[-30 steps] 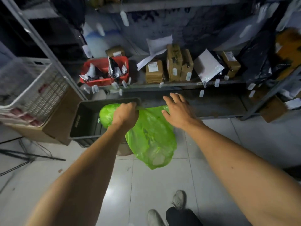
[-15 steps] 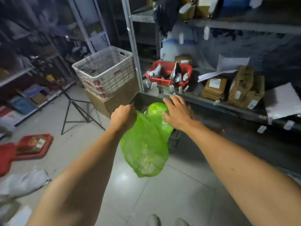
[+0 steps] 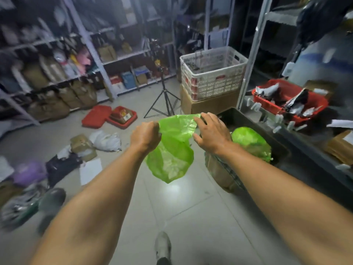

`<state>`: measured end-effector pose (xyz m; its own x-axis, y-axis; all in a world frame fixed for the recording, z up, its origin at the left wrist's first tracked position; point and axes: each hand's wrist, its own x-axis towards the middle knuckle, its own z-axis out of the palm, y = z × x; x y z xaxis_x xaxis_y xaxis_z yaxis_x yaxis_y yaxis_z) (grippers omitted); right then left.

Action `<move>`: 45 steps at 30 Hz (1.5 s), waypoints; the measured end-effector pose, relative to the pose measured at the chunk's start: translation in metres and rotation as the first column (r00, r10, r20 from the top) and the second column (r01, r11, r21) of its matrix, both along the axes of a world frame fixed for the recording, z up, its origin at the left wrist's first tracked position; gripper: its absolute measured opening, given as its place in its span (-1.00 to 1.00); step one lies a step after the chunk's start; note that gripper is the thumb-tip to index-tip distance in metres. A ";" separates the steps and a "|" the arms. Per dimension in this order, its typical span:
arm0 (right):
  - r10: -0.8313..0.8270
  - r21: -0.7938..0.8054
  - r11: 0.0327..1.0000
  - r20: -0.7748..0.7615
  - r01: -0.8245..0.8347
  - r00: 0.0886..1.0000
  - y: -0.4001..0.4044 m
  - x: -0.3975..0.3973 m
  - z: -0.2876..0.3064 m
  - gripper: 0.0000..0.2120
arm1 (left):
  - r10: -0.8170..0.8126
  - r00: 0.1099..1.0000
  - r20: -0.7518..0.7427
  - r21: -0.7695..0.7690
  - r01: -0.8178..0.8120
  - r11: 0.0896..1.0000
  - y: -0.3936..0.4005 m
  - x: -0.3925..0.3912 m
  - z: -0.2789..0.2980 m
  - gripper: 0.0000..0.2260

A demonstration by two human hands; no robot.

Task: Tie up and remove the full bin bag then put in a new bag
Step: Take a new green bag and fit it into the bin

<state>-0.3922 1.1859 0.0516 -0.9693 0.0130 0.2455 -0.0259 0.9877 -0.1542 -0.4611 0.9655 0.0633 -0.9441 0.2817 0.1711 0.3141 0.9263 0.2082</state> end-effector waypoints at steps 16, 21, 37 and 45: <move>0.489 0.040 0.870 0.056 -0.492 0.870 -0.214 -0.016 -0.007 -0.47 | 0.502 0.862 0.069 0.057 -0.505 0.861 -0.207 0.090 -0.011 -0.77; 0.548 0.053 0.832 0.072 -0.552 0.834 -0.280 -0.006 -0.010 -0.47 | 0.565 0.821 0.080 0.079 -0.571 0.817 -0.274 0.118 -0.017 -0.79; 0.655 0.071 0.742 0.141 -0.667 0.743 -0.489 0.013 -0.023 -0.44 | 0.690 0.699 0.186 0.099 -0.712 0.695 -0.483 0.177 -0.033 -0.83; 0.708 0.070 0.683 0.182 -0.727 0.682 -0.594 -0.013 -0.039 -0.42 | 0.741 0.630 0.231 0.018 -0.764 0.644 -0.585 0.169 -0.056 -0.72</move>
